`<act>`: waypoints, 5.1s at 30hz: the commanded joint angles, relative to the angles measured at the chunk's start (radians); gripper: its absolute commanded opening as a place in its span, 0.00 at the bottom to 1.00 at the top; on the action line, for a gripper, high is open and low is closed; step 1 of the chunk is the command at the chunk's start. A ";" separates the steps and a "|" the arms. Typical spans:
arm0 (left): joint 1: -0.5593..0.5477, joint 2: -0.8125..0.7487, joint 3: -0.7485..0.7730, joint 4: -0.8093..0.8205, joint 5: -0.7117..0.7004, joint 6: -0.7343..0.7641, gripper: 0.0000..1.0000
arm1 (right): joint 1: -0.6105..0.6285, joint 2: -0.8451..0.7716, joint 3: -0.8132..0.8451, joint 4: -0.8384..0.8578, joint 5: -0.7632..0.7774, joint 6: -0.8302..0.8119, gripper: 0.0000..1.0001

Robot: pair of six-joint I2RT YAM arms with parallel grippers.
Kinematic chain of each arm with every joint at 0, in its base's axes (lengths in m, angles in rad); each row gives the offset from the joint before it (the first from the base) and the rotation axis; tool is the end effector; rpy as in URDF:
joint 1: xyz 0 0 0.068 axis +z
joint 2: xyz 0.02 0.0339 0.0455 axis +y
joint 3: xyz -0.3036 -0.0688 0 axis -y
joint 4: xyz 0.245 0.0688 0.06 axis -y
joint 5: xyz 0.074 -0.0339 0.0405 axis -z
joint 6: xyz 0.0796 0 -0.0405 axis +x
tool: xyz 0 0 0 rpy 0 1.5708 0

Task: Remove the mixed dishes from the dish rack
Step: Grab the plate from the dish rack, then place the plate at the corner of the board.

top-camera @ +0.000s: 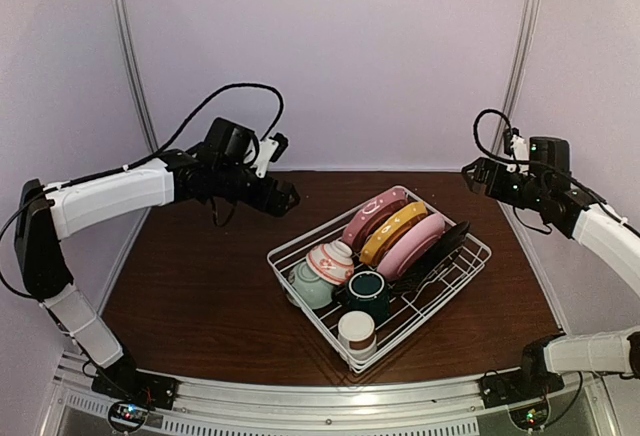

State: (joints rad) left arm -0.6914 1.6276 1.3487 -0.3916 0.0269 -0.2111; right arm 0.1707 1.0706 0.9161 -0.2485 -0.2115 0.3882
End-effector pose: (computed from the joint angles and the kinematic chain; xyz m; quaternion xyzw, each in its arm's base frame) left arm 0.3142 -0.2628 0.3114 0.2198 0.8731 -0.2006 0.3862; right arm 0.2587 0.0615 0.3419 0.0322 0.8311 0.2359 0.5026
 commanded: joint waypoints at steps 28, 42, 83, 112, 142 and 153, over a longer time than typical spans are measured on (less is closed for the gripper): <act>-0.498 0.390 0.644 -0.090 0.205 0.112 0.81 | 0.005 -0.102 0.014 -0.125 0.031 -0.044 1.00; -0.510 0.507 0.699 -0.108 0.171 0.047 0.63 | -0.008 -0.110 -0.001 -0.127 0.040 -0.048 1.00; -0.530 0.573 0.765 -0.062 0.165 -0.047 0.00 | -0.055 -0.116 -0.025 -0.119 0.029 -0.023 1.00; -0.502 0.328 0.670 0.224 0.471 -0.162 0.00 | -0.071 -0.145 0.024 -0.155 0.042 -0.007 1.00; -0.164 -0.157 0.390 -0.011 -0.103 -0.035 0.00 | -0.109 -0.160 0.072 -0.153 -0.006 0.001 1.00; -0.006 -0.097 0.297 -0.221 -0.555 -0.108 0.00 | -0.110 -0.136 0.032 -0.088 -0.059 0.026 1.00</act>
State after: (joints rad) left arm -0.7368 1.5127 1.6558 -0.6796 -0.3149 -0.2977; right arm 0.0666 0.9234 0.9741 -0.3752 -0.2379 0.3988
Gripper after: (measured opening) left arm 0.067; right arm 0.996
